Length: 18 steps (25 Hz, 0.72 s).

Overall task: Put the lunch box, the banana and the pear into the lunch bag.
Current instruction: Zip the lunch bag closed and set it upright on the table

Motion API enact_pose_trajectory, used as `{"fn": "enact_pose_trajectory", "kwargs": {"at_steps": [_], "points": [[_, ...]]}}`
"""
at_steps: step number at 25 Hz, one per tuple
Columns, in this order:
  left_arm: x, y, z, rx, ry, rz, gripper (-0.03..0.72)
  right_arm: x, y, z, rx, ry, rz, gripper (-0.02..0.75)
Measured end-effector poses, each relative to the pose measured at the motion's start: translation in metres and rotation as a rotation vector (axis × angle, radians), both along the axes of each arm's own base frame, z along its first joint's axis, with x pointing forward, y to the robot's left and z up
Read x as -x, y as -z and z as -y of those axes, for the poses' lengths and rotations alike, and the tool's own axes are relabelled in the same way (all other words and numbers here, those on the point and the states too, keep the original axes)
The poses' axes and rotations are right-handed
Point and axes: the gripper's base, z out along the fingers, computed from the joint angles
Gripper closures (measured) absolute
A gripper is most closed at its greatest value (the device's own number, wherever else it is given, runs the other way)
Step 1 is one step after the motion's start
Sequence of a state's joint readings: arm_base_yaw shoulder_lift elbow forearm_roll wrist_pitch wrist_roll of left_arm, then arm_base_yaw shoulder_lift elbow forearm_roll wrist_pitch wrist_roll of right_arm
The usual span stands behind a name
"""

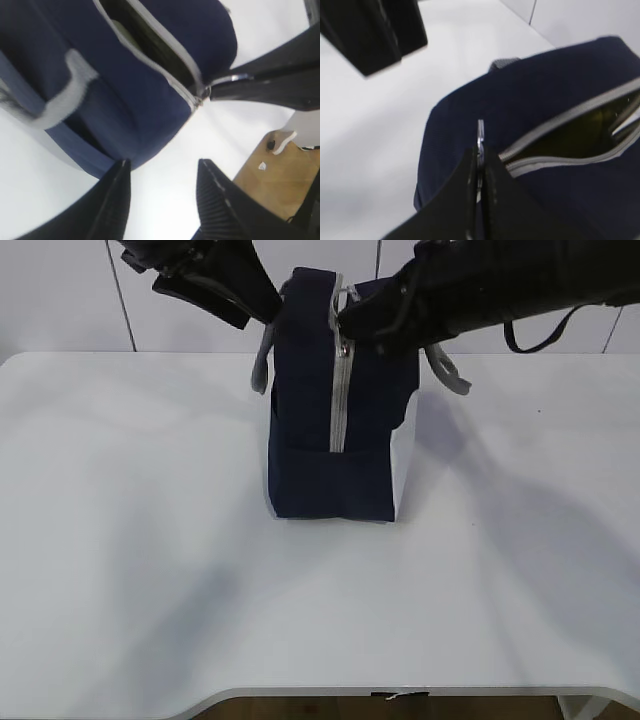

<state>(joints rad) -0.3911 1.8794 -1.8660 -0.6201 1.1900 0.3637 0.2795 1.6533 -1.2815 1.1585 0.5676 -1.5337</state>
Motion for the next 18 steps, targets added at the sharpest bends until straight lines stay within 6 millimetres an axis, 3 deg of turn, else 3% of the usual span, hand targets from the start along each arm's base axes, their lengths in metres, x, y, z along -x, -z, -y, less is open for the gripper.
{"fn": "enact_pose_trajectory", "kwargs": {"at_steps": [4, 12, 18], "points": [[0.001, 0.000, 0.001, 0.010, 0.008, -0.010, 0.350, -0.002, -0.008, -0.001, -0.008, -0.001, 0.021, 0.731], [0.004, 0.001, 0.001, 0.003, 0.027, -0.033, 0.346, -0.007, 0.002, -0.002, -0.002, 0.003, -0.009, 0.731], [0.005, 0.016, 0.002, 0.000, 0.021, -0.082, 0.300, -0.008, 0.003, -0.002, -0.001, 0.003, -0.013, 0.731]]}}
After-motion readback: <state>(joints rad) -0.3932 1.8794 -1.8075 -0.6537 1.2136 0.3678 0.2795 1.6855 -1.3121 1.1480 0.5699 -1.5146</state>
